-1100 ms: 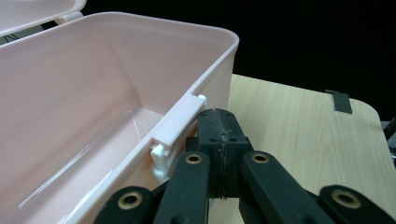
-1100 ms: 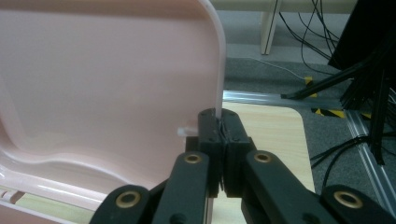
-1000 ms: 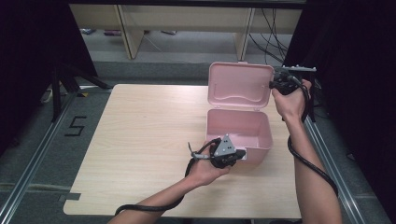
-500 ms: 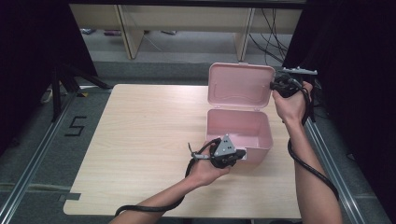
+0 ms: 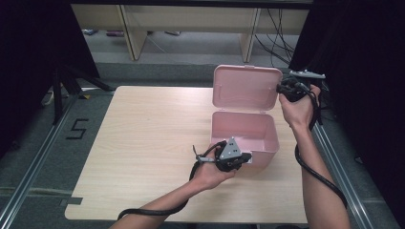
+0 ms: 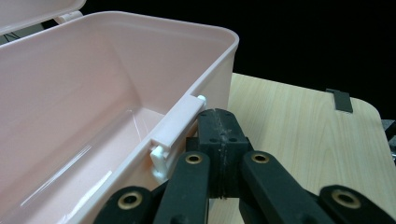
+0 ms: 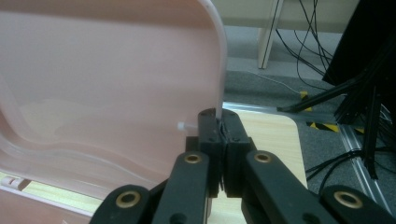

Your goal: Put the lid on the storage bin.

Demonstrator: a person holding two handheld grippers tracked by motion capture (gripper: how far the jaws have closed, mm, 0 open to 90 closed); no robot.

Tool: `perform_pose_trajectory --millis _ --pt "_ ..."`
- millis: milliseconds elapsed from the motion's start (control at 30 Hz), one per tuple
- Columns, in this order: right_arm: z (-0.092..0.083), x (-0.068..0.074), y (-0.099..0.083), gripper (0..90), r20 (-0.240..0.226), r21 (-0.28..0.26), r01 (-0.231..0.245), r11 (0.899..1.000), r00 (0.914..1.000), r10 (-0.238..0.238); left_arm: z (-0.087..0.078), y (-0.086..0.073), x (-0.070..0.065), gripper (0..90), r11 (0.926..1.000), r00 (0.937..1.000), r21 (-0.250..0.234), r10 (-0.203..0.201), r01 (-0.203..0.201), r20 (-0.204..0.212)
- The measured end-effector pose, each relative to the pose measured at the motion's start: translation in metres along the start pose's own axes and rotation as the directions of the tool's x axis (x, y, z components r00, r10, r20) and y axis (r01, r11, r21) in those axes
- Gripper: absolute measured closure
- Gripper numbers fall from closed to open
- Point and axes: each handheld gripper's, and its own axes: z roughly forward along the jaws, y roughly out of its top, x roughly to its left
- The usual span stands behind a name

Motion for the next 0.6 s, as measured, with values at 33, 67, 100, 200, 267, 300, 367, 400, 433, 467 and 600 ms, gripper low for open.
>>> perform_pose_trajectory --millis 33,67,100,200,267,300,367,400,433,467,600 --pt "0.0 0.0 0.0 89.8 0.0 0.0 0.0 1.0 1.0 0.0 0.0 0.0001 -0.0001 89.8 1.0 1.0 0.001 0.003 -0.003 0.0" --pt "-0.0008 -0.0007 -0.001 89.8 0.006 -0.007 0.019 1.0 0.9998 -0.019 0.0001 0.0001 -0.0002 89.8 1.0 1.0 0.0 0.002 -0.002 0.0" --pt "-0.0008 -0.0007 -0.001 89.8 0.006 -0.007 0.019 1.0 0.9998 -0.019 0.0001 0.0001 -0.0002 89.8 1.0 1.0 0.0 0.002 -0.002 0.0" --pt "-0.0033 0.0009 -0.0034 89.8 0.006 -0.018 0.019 1.0 0.9998 -0.019 0.0 0.0002 -0.0001 89.9 1.0 1.0 0.001 0.002 -0.002 0.0" --pt "-0.0041 0.0012 -0.0045 89.8 0.007 -0.028 0.026 0.999 0.9996 -0.026 0.0001 0.0001 -0.0002 89.8 1.0 1.0 0.0 0.001 -0.001 -0.001" --pt "-0.005 0.0014 -0.0048 89.7 0.011 -0.024 0.03 0.999 0.9995 -0.029 0.0001 0.0001 -0.0002 89.9 1.0 1.0 0.0 0.001 -0.001 0.0" --pt "-0.0055 0.0006 -0.0052 89.7 0.007 -0.031 0.043 0.999 0.9991 -0.043 0.0001 0.0001 0.0 89.8 1.0 1.0 0.0 0.001 -0.001 0.0" --pt "-0.0066 0.0024 -0.0059 89.7 0.008 -0.026 0.022 0.999 0.9997 -0.022 0.0001 0.0001 0.0 89.8 1.0 1.0 0.0 0.001 -0.001 0.0" --pt "-0.0073 0.0025 -0.0062 89.7 0.011 -0.026 0.026 0.999 0.9996 -0.025 0.0001 0.0002 0.0 89.9 1.0 1.0 0.001 0.001 -0.001 0.0" --pt "-0.0076 0.0013 -0.0063 89.7 0.009 -0.029 0.043 0.999 0.9991 -0.042 0.0001 0.0003 0.0001 89.8 1.0 1.0 0.002 0.001 -0.001 0.001" --pt "-0.009 0.0024 -0.0082 89.7 0.009 -0.04 0.038 0.998 0.9992 -0.038 0.0001 0.0005 0.0001 89.8 1.0 1.0 0.004 0.003 -0.003 0.001"
